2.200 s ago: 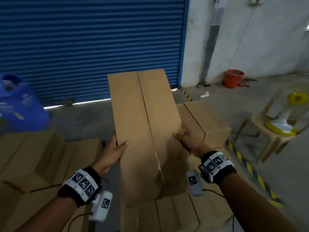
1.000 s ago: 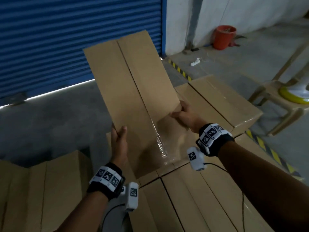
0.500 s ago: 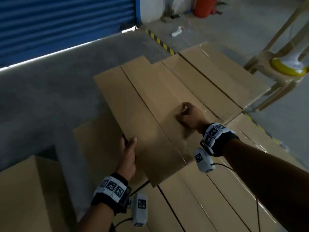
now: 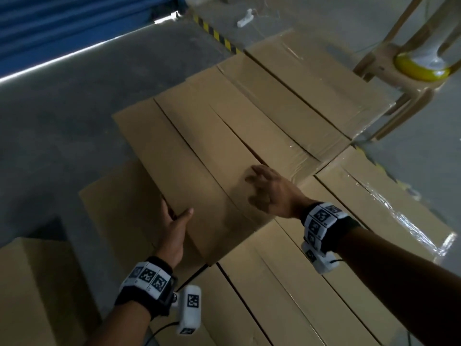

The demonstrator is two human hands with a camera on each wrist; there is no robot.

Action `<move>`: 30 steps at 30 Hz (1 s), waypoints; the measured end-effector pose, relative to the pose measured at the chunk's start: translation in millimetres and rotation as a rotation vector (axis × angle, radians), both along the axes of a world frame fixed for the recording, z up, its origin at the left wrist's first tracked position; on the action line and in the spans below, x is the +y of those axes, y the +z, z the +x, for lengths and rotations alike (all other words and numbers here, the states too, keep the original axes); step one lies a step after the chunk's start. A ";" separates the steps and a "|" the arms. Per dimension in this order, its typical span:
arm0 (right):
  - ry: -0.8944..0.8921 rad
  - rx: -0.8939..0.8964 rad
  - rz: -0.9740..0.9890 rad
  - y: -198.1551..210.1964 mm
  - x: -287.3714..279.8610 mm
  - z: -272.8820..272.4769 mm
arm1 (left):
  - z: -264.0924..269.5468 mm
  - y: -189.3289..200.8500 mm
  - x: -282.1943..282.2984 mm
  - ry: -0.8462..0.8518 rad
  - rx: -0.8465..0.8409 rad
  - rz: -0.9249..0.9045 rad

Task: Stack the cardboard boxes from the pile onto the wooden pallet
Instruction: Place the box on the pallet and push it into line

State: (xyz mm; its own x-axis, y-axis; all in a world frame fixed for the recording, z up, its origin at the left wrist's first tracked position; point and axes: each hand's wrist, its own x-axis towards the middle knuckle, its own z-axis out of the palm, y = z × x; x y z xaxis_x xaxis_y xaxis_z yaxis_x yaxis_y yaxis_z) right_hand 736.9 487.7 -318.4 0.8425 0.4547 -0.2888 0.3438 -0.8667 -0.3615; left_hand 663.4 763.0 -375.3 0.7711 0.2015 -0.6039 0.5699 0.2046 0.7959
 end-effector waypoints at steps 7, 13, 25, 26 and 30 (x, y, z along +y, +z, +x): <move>0.054 -0.049 -0.415 -26.0 -48.2 -9.5 | 9.2 -5.9 -6.0 0.061 -0.039 -0.023; -0.121 -0.072 -0.317 -34.2 -60.1 -2.2 | 14.4 -19.3 -3.8 0.070 -0.042 -0.011; -0.287 0.049 -0.178 -3.0 -30.9 -9.0 | 25.4 17.2 0.6 -0.025 0.091 0.044; -0.317 0.065 -0.141 7.7 -26.4 -12.4 | 25.0 31.9 -1.7 -0.058 0.098 0.110; -0.388 0.008 0.030 67.9 -6.9 -37.2 | 24.1 114.4 -17.6 -0.232 -0.129 0.401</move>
